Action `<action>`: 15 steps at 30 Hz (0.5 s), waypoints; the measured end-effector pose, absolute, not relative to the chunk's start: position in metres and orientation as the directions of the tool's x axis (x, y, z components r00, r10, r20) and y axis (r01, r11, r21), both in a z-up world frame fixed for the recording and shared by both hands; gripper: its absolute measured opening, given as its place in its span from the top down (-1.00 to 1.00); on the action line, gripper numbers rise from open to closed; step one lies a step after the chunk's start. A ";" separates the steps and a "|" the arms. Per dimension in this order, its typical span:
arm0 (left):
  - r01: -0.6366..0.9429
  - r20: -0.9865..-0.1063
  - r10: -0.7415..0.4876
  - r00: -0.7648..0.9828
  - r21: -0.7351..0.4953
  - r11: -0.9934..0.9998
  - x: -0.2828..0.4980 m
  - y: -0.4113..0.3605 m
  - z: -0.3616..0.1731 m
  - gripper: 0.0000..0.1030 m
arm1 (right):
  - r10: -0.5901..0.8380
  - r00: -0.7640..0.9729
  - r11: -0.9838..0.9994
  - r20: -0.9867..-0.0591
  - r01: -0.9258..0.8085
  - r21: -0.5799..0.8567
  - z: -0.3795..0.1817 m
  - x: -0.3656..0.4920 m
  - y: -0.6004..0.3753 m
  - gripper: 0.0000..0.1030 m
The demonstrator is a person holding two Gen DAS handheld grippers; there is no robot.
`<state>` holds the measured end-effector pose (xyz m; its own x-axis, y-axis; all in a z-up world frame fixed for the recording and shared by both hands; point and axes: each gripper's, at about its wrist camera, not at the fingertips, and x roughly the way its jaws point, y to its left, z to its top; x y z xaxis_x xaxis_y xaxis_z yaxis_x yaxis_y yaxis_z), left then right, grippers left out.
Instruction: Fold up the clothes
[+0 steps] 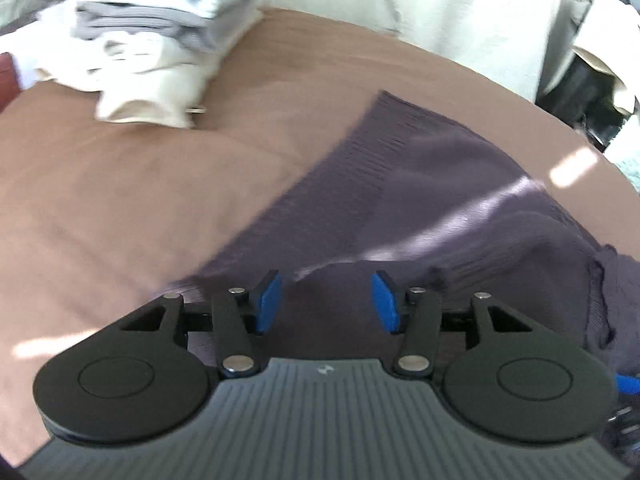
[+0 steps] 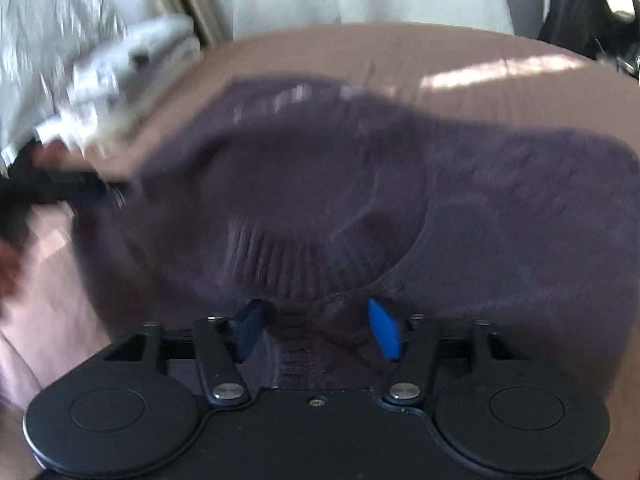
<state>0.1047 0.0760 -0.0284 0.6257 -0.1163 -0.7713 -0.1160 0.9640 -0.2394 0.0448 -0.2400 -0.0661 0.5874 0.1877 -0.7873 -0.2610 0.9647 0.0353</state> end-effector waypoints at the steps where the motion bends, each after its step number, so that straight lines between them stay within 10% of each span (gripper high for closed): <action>1: -0.145 -0.759 -0.116 0.640 -0.268 0.953 0.097 0.088 -0.026 -0.20 | 0.146 0.606 0.956 -0.782 -0.288 -0.046 -0.075 0.039 -0.228 -0.39; 4: -0.220 -0.746 -0.155 0.648 -0.378 0.899 0.087 0.121 -0.030 -0.24 | 0.058 0.690 0.911 -0.722 -0.332 -0.244 -0.071 0.015 -0.193 -0.39; 15: -0.305 -0.765 -0.238 0.599 -0.492 0.815 0.055 0.123 -0.052 -0.30 | 0.285 0.715 0.866 -0.638 -0.478 -0.149 -0.033 -0.023 -0.143 -0.36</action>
<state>0.0554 0.1228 -0.0525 0.5988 -0.2378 -0.7648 -0.3050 0.8152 -0.4923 -0.0233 -0.1431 -0.0328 0.7149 0.2854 -0.6384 -0.4782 0.8656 -0.1486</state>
